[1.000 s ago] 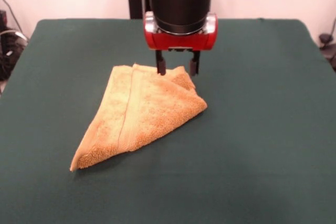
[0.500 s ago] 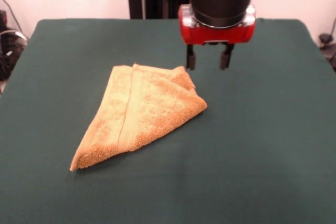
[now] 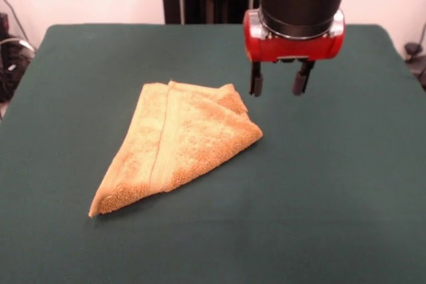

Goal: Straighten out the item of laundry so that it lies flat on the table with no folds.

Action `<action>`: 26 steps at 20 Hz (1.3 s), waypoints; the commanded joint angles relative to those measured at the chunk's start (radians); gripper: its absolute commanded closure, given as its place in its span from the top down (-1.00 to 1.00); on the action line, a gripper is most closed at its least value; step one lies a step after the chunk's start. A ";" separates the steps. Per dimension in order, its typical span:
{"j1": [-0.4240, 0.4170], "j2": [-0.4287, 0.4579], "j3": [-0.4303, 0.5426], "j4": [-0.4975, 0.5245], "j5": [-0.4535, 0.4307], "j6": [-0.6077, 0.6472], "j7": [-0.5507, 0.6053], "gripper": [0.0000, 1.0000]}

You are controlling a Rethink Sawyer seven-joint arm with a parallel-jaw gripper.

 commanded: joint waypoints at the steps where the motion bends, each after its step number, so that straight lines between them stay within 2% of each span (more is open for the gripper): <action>1: 0.022 0.080 0.080 0.040 0.019 0.054 0.028 1.00; 11: 0.016 0.109 0.079 0.044 -0.003 -0.001 0.006 1.00; 18: 0.010 0.114 0.077 0.031 -0.033 0.006 -0.042 1.00; 26: -0.018 0.116 0.082 0.044 -0.066 -0.048 -0.097 1.00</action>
